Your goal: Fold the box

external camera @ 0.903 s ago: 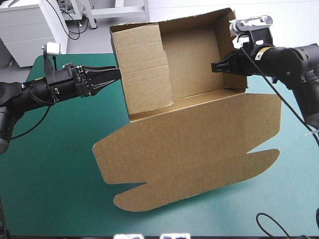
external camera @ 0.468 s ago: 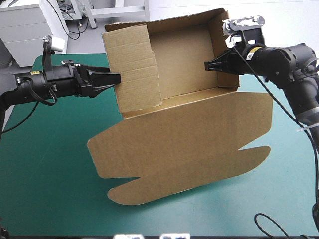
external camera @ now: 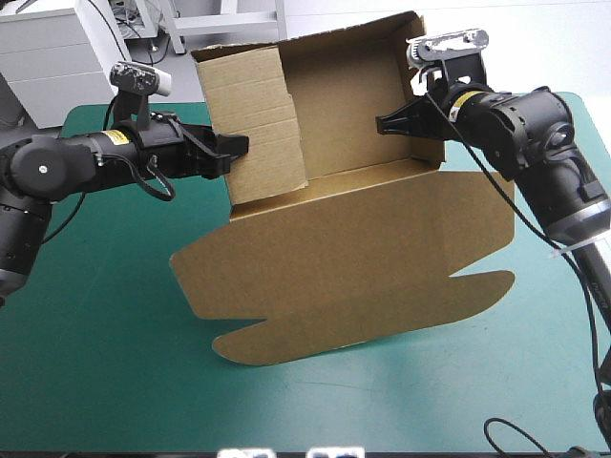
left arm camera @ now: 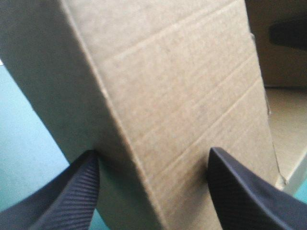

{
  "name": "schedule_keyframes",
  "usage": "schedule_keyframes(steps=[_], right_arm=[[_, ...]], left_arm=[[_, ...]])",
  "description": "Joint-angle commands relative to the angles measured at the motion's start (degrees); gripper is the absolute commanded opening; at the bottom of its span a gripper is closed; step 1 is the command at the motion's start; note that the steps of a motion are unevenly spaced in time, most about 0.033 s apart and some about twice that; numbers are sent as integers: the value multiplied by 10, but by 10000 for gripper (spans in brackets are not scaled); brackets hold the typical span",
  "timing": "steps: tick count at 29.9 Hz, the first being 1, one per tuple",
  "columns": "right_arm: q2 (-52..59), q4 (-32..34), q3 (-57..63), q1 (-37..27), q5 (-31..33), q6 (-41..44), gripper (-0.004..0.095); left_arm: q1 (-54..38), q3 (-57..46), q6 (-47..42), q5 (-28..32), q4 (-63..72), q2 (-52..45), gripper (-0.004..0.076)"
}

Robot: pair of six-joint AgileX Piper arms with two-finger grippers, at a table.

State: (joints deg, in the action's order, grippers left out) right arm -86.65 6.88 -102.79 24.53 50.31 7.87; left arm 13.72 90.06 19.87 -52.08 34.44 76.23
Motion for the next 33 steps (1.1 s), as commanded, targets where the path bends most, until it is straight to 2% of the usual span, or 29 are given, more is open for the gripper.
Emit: schedule_keyframes(steps=[1, 9, 14, 17, 19, 25, 33], right_arm=[[23, 9, -20, 21, -70, 28, -15], [12, -4, -20, 39, -78, 41, -16], [13, -24, -20, 39, -77, 37, -18], [13, -25, -20, 39, -72, 37, -18], [13, -25, -20, 39, -67, 37, -18], [11, -29, -20, 39, -59, 37, -18], [11, -30, -20, 39, -56, 37, -18]], left_arm=[[32, 19, -107, 65, -104, -13, 461], [80, 19, -280, 90, -302, -12, 460], [84, 18, -351, 65, -396, -3, 456], [84, 18, -358, 51, -419, 6, 453], [84, 18, -359, 46, -419, 11, 420], [84, 18, -354, 85, -359, 23, 191], [84, 18, -333, 82, -333, 29, 181]])
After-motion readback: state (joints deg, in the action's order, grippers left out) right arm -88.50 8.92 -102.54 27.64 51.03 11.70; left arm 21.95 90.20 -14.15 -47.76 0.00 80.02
